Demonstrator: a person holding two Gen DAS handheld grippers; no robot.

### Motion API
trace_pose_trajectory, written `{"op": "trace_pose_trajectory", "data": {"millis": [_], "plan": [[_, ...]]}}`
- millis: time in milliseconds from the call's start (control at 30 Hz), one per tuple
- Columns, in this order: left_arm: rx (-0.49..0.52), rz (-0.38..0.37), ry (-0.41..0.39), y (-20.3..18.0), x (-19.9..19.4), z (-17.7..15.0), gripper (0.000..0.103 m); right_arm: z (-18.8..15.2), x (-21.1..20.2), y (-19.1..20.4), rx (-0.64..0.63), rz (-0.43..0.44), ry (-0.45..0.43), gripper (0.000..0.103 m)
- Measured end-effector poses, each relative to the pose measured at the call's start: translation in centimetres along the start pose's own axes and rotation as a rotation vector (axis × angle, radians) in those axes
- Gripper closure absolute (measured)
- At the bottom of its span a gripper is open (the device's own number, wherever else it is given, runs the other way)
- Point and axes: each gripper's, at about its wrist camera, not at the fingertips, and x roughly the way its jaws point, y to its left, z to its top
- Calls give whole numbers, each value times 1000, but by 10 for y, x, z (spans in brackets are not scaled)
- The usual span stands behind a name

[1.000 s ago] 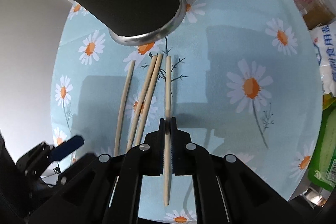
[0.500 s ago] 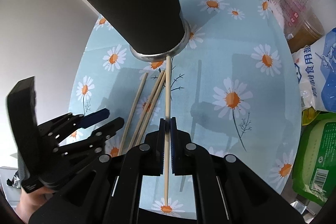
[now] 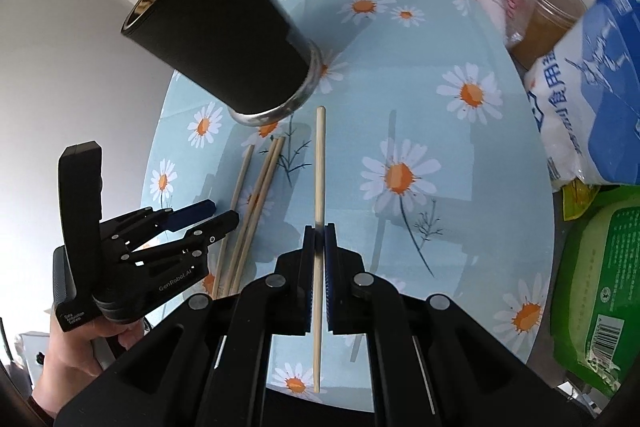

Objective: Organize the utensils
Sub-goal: 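Grasp a chopstick with the left tool while the right tool holds its chopstick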

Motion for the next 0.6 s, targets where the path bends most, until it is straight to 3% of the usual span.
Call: {"op": "trace_pose_trajectory", "data": {"millis": [133, 200, 333, 500, 600], "plan": [[20, 41, 26, -10, 3, 4, 79, 3, -2, -11, 20, 23, -7, 98], [37, 50, 52, -15, 6, 5, 92, 3, -2, -16, 27, 33, -9, 98], [59, 83, 76, -24, 8, 9, 95, 3, -2, -26, 45, 68, -4, 98], [7, 59, 90, -19, 10, 14, 99, 2, 4, -32, 39, 107, 35, 98], [-19, 50, 91, -16, 10, 15, 99, 1, 1, -31, 2, 74, 11, 98]]}}
